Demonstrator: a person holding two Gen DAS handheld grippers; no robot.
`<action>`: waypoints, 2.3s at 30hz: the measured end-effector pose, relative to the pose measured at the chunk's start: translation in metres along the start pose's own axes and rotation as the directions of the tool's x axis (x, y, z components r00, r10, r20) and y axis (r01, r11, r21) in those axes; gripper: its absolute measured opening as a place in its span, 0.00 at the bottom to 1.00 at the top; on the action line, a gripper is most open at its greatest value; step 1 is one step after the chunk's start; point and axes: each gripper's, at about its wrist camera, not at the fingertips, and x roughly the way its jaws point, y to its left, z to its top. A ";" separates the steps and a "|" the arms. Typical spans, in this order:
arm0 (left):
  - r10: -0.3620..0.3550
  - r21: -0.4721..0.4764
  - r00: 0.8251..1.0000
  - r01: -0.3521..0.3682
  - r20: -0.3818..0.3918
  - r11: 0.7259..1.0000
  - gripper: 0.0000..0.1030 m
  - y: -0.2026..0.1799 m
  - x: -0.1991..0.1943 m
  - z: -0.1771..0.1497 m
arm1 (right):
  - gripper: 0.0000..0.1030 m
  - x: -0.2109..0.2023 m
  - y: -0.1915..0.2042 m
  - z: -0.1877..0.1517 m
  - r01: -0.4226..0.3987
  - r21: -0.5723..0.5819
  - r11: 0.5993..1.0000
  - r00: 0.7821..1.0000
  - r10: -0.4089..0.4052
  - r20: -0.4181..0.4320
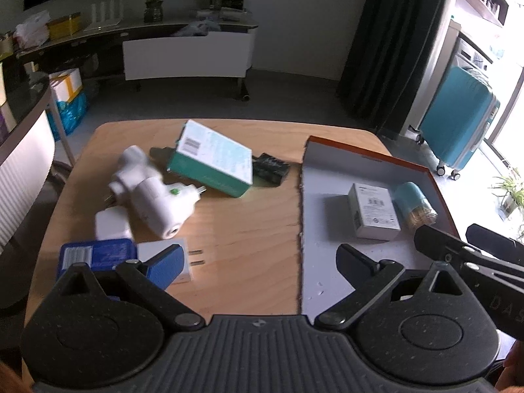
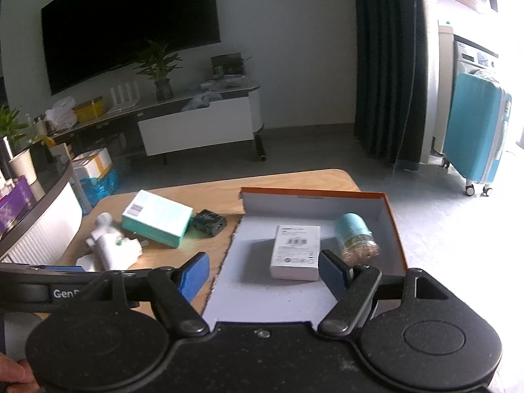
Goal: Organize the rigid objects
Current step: 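Withdraw both grippers from the tray back toward the table, then grasp the blue tin box with the left gripper while the right gripper grasps the white adapter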
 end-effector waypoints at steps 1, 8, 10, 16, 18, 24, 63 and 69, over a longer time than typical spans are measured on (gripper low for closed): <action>0.003 -0.005 1.000 -0.003 0.001 1.000 0.99 0.003 -0.001 -0.001 | 0.84 0.000 0.003 0.000 -0.004 -0.004 1.000 1.000 0.004 -0.002; 0.029 -0.041 1.000 -0.029 0.003 0.999 0.99 0.023 -0.007 -0.007 | 0.85 0.005 0.022 -0.005 -0.036 -0.034 0.999 0.999 0.035 -0.022; 0.036 -0.055 0.999 -0.035 0.003 0.998 0.99 0.030 -0.009 -0.009 | 0.85 0.006 0.029 -0.006 -0.049 -0.045 0.998 0.998 0.048 -0.027; 0.068 -0.101 0.998 -0.068 -0.003 0.993 0.99 0.053 -0.014 -0.017 | 0.85 0.012 0.053 -0.012 -0.094 -0.078 0.992 0.994 0.090 -0.055; 0.078 -0.124 0.997 -0.078 -0.008 0.989 0.99 0.063 -0.016 -0.022 | 0.85 0.014 0.061 -0.014 -0.114 -0.095 0.989 0.992 0.108 -0.065; 0.121 -0.166 0.993 -0.119 -0.003 0.979 0.99 0.088 -0.022 -0.036 | 0.85 0.022 0.086 -0.023 -0.170 -0.126 0.977 0.983 0.159 -0.094; 0.073 -0.012 0.993 -0.073 0.092 0.997 1.00 0.157 -0.014 -0.047 | 0.85 0.033 0.087 -0.032 -0.169 -0.129 0.977 0.979 0.152 -0.133; -0.027 0.204 0.998 0.013 0.065 0.979 1.00 0.179 -0.013 -0.028 | 0.85 0.034 0.089 -0.032 -0.161 -0.131 0.978 0.980 0.143 -0.139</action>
